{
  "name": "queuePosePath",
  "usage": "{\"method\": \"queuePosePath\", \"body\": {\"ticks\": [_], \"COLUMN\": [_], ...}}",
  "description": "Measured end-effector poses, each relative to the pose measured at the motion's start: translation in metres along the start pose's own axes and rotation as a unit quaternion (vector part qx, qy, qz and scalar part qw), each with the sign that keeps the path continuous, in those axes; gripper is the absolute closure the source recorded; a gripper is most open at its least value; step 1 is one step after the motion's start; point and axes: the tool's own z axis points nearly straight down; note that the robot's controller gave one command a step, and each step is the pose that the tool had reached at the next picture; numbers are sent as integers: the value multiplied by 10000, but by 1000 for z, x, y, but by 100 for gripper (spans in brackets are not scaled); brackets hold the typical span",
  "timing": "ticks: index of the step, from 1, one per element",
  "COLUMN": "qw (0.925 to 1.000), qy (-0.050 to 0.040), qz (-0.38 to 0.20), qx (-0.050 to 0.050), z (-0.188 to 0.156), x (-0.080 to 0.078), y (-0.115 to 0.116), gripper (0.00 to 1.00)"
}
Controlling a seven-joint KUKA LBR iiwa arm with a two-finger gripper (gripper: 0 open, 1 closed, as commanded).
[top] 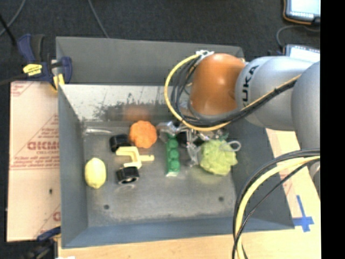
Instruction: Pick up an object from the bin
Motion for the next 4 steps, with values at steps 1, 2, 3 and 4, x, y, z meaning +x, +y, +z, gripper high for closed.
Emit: {"method": "queuePosePath", "body": {"ticks": [1,2,3,4], "qw": [9990,10000,10000,10000], "qy": [-17,-61,-61,-64], "qz": [438,7,10,13], "qx": [-9,12,12,11], "z": [-1,-4,-4,-5], "x": [4,-4,-4,-4], "y": [2,0,0,0], "gripper": [0,100,100,100]}}
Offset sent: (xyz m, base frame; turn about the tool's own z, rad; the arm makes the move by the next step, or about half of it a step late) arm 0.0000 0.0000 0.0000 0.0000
